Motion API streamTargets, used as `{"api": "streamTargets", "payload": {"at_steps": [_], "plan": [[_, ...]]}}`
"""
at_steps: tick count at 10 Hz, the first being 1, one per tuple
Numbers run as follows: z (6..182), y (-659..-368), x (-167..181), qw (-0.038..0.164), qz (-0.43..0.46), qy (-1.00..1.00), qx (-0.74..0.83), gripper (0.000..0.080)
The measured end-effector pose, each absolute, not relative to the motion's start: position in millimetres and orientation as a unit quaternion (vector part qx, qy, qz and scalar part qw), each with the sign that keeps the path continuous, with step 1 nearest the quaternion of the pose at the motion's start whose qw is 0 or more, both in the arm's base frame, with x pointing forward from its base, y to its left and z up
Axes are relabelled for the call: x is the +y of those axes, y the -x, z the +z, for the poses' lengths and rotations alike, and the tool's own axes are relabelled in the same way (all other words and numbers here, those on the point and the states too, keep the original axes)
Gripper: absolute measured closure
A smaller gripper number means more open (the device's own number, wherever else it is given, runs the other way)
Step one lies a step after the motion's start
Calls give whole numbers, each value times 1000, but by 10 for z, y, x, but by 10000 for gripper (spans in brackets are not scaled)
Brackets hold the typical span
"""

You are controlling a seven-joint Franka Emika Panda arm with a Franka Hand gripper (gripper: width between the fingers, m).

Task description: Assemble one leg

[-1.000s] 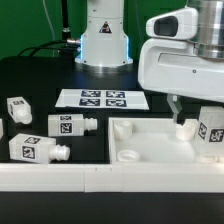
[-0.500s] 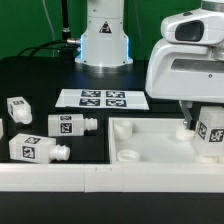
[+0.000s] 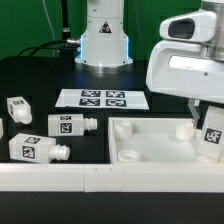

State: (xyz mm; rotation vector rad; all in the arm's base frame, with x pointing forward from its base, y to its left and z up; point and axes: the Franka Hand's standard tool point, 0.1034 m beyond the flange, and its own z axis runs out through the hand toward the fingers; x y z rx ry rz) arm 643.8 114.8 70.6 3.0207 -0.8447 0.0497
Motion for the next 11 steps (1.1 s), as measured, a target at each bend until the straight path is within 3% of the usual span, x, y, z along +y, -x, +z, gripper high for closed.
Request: {"api": "streamTargets", "payload": {"at_steps": [5,8,9,10,11], "plan": [[695,-6442,1096,-55,-17,-780,-623,515],[687,-6438,1087,-56,-21,-750,-659,506],[684,-6436,1087,-56,-21,-752,-657,272],[679,-6433,1075,-57,-17,-807,-587,272],[678,-6414,1083,-57,-19,-861,-505,177]]}}
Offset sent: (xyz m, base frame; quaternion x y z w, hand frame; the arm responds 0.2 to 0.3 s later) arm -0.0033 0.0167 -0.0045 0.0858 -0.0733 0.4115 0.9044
